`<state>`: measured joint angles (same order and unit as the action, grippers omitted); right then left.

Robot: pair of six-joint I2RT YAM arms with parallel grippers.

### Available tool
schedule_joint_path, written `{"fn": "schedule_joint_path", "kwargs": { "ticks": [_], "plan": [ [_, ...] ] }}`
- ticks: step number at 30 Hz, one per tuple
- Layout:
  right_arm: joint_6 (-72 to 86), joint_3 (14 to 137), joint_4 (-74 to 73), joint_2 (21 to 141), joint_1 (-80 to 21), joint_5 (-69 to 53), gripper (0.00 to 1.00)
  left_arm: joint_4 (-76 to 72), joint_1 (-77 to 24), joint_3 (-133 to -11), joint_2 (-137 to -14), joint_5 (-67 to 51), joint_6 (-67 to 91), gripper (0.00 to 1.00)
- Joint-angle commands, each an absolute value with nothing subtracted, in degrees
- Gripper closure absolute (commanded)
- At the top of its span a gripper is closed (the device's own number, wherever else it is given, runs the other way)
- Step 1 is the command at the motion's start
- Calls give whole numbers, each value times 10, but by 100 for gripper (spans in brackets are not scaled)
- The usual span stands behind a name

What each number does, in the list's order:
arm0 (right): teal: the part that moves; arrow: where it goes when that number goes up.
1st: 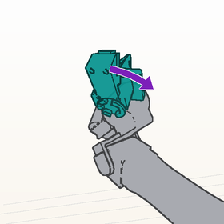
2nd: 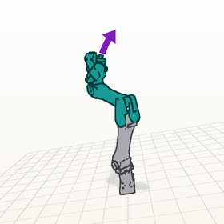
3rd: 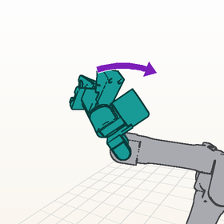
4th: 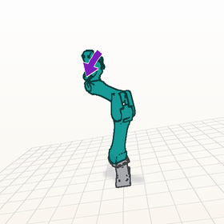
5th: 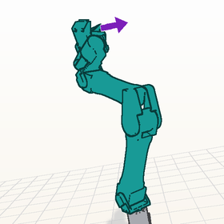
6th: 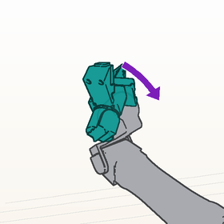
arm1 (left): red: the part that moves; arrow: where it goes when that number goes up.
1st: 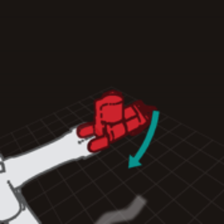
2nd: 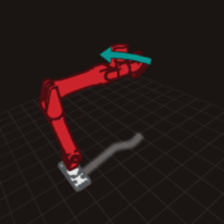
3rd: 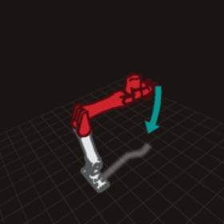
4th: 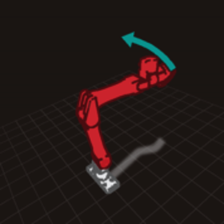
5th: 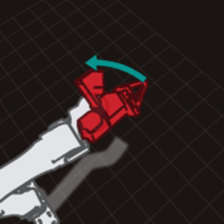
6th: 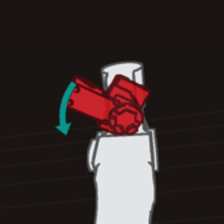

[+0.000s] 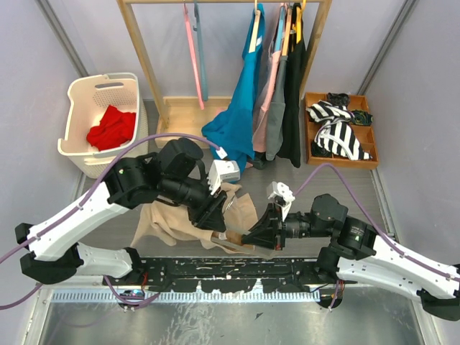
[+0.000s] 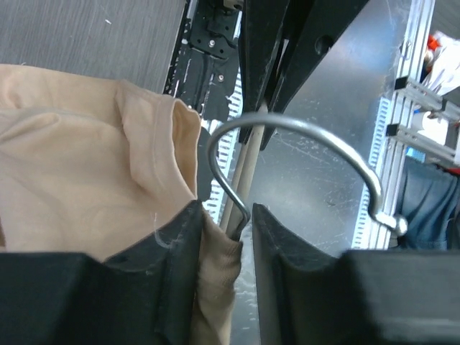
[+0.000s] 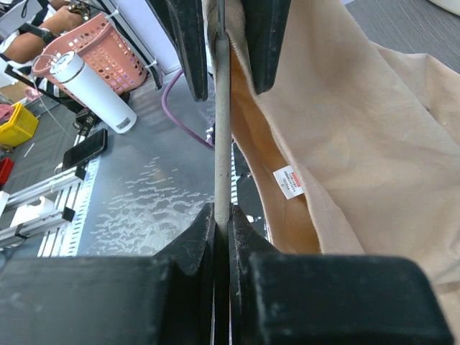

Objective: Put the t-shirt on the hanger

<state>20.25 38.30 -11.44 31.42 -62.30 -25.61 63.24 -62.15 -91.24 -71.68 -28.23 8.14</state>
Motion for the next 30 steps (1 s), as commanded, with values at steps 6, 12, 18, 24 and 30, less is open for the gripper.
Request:
{"fn": "schedule_joint_path", "kwargs": {
  "ticks": [6,12,18,24,30],
  "plan": [
    [216,390,7,311,-623,-233,99,609,-622,-886,-720,-294,87,100],
    [223,393,0,324,-623,-218,98,620,-616,-878,-714,-281,77,100],
    [230,431,-99,313,-623,-134,52,640,-590,-863,-699,-273,58,100],
    [291,510,-275,273,-623,98,29,643,-540,-841,-675,-273,43,100],
    [426,547,-455,261,-623,251,27,619,-512,-845,-669,-264,44,100]
  ]
}}
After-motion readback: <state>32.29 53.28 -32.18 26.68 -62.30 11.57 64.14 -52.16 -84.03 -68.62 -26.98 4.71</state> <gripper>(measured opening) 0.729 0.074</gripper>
